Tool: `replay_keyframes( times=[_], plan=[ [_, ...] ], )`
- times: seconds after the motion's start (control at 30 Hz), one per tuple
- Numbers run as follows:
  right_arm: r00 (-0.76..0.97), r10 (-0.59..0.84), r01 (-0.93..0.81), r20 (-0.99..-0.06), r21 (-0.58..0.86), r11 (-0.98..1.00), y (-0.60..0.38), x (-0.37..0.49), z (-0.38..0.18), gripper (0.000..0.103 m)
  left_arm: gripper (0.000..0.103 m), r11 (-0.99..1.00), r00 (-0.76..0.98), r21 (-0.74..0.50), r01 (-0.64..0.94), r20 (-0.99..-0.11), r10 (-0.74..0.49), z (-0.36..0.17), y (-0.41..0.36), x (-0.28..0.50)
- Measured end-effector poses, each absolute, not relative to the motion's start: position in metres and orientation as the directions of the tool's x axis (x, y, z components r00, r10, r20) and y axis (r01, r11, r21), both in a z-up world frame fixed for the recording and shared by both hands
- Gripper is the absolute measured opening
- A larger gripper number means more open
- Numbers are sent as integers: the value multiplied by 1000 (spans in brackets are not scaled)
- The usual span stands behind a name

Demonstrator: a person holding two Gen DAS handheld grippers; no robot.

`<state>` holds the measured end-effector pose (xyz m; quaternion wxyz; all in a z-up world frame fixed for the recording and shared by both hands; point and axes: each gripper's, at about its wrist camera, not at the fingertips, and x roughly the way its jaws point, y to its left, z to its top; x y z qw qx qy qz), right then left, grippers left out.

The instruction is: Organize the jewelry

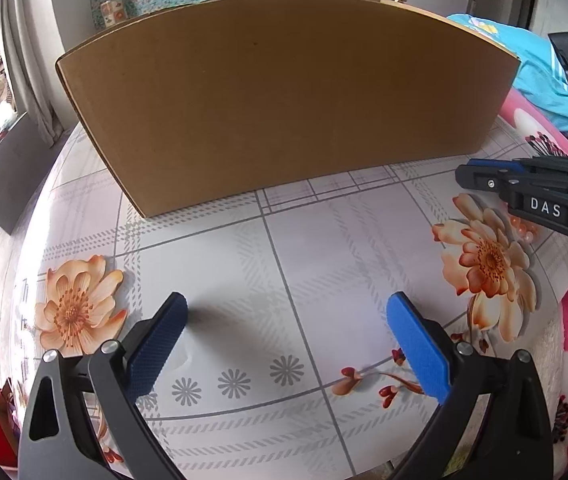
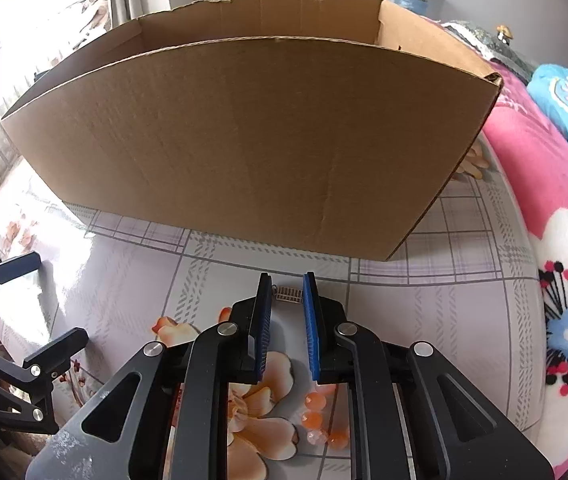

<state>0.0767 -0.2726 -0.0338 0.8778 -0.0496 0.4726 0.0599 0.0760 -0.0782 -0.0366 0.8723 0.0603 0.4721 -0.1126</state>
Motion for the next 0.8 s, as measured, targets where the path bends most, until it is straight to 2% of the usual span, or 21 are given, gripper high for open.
replay_keyframes(
  times=[0.2,0.6,0.63,0.67,0.73,0.8],
  plan=[
    [530,77,-198,-845,-35,980,-255,65,-34,13,98,959,532,-3,285,-831,-161,-38,-69,71],
    [456,218,-366,-863,42,930,-217,20,-37,14,97,964,583,-15,266,-794,-173,-39,-24,54],
    [458,225,-368,-860,47,929,-218,18,-36,18,97,964,585,-20,264,-792,-177,-37,-23,55],
    [464,228,-361,-856,52,931,-219,14,-35,28,97,965,588,-29,260,-788,-182,-36,-20,55],
    [508,226,-315,-831,65,947,-228,5,-28,37,95,963,595,-60,263,-775,-210,-31,-20,54],
    [549,232,-264,-803,97,960,-248,1,-17,37,92,954,612,-85,287,-750,-251,-24,-24,49]
  ],
)
